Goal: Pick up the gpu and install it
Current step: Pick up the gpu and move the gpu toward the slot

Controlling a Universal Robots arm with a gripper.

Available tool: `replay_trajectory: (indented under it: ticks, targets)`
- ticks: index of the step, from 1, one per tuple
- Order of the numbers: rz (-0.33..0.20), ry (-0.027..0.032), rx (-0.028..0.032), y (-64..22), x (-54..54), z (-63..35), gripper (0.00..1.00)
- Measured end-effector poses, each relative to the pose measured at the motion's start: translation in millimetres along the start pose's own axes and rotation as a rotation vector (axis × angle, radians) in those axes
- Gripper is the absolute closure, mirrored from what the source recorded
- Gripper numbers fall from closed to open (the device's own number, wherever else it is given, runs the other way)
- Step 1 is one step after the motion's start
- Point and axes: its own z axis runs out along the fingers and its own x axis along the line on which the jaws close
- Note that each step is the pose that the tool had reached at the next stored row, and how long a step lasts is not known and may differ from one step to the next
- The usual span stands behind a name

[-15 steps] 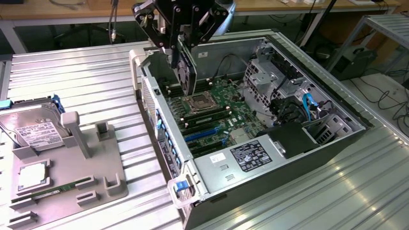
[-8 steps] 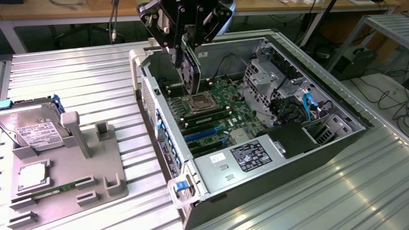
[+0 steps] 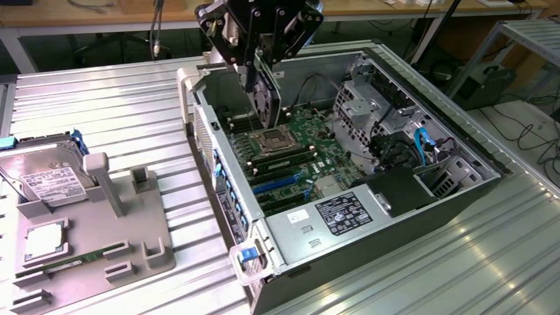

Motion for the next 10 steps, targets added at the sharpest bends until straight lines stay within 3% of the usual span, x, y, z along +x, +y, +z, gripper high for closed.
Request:
replay_trajectory:
  ticks: [10]
  targets:
    - [-0.002, 0.0, 0.0, 0.5, -14.0, 1.1, 0.73]
